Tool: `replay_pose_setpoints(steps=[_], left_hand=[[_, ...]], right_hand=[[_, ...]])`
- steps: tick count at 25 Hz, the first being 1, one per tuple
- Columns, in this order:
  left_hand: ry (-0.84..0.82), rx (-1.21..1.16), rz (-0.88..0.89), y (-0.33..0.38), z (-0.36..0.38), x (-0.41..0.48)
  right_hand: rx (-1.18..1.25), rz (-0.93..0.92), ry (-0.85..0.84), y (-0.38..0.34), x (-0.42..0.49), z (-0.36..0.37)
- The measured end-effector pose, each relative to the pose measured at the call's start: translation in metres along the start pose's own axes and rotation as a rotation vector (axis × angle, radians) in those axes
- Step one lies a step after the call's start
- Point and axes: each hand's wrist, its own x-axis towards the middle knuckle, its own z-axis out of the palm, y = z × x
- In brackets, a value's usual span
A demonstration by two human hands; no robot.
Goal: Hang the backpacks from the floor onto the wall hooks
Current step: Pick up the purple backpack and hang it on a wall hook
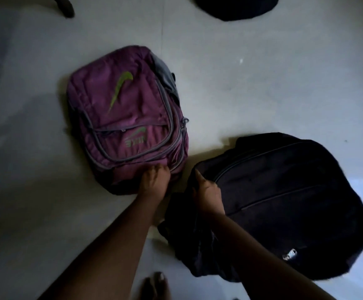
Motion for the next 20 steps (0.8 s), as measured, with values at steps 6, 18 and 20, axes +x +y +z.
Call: replay_pose_setpoints(steps=[6, 18, 20], left_hand=[[0.174, -0.466, 0.172, -0.013, -0.172, -0.101], [0.039, -0.732, 0.455, 0.051, -0.514, -0.226], [0.025, -0.752, 0.421, 0.084, -0.551, -0.228]], right_hand=[[0.231, 0.064, 0.068, -0.061, -0.115, -0.114], [0.363, 0.114, 0.336, -0.073, -0.297, -0.436], [0.413, 0.131, 0.375, -0.064, -0.304, -0.476]])
